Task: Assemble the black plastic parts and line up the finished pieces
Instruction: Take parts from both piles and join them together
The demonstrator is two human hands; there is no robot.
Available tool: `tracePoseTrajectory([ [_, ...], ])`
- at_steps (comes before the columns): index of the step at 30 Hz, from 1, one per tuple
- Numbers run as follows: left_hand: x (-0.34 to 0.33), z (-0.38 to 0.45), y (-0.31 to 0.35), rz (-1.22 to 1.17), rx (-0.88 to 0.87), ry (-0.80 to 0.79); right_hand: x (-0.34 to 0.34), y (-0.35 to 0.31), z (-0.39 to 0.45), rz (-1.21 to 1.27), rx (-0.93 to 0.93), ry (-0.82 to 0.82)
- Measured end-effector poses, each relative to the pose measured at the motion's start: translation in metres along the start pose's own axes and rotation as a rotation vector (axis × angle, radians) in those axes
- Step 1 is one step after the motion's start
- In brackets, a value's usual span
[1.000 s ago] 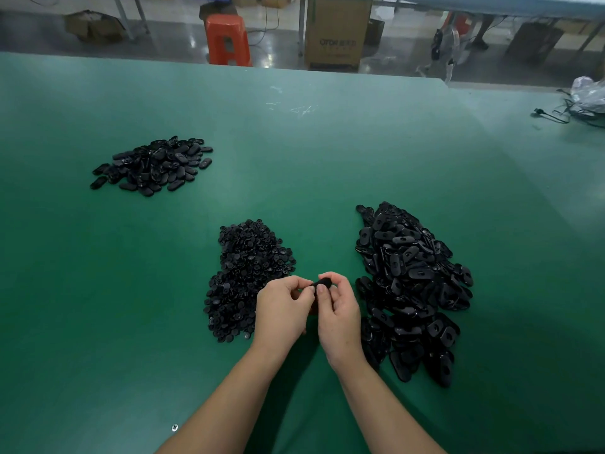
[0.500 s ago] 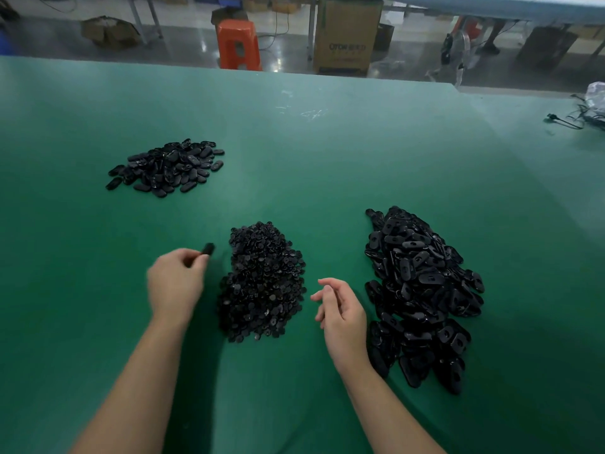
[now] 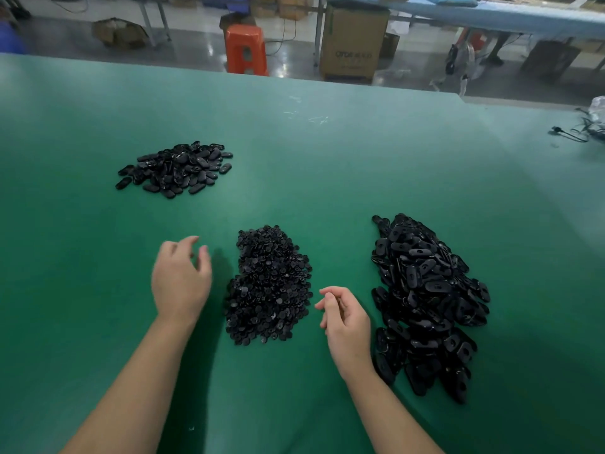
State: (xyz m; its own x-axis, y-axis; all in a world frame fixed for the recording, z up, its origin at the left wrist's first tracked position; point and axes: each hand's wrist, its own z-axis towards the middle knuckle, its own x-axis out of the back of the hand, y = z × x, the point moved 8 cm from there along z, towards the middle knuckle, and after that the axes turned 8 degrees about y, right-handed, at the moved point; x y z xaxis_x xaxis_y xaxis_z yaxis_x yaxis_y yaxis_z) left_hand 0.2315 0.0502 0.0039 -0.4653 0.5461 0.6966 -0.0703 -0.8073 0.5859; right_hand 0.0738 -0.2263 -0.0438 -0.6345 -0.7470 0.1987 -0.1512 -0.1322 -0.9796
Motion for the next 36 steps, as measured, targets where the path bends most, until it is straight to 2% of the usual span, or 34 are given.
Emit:
tracePoseTrajectory([
  [3, -0.014, -0.034, 0.032, -0.101, -0.059, -0.076, 0.0, -0.001, 0.001, -0.02, 0.011, 0.011],
  [6, -0.016, -0.069, 0.037, -0.07, -0.085, -0.055, 0.0, 0.0, 0.001, -0.049, 0.009, 0.027],
  [9, -0.016, -0.083, 0.04, -0.029, -0.205, -0.03, -0.001, 0.0, 0.001, -0.09, 0.02, 0.015],
  [14, -0.031, -0.089, 0.052, 0.075, -0.421, -0.084, -0.003, -0.016, 0.0, -0.22, 0.051, -0.054],
  [16, -0.032, -0.09, 0.052, 0.072, -0.447, -0.07, 0.005, -0.039, 0.005, -0.41, 0.198, -0.071],
  [19, -0.031, -0.092, 0.053, 0.071, -0.484, -0.052, 0.025, -0.073, 0.023, -0.902, 0.395, -0.107],
  [22, -0.032, -0.092, 0.054, 0.07, -0.498, -0.047, 0.058, -0.077, 0.052, -1.252, 0.319, -0.156],
  [24, -0.032, -0.092, 0.054, 0.073, -0.5, -0.048, 0.076, -0.073, 0.064, -1.384, 0.245, -0.191],
  [28, -0.032, -0.092, 0.056, 0.064, -0.521, -0.038, 0.088, -0.061, 0.074, -1.482, 0.204, -0.231],
  [36, -0.027, -0.093, 0.06, -0.004, -0.561, -0.02, 0.089, -0.05, 0.077, -1.464, 0.216, -0.24],
])
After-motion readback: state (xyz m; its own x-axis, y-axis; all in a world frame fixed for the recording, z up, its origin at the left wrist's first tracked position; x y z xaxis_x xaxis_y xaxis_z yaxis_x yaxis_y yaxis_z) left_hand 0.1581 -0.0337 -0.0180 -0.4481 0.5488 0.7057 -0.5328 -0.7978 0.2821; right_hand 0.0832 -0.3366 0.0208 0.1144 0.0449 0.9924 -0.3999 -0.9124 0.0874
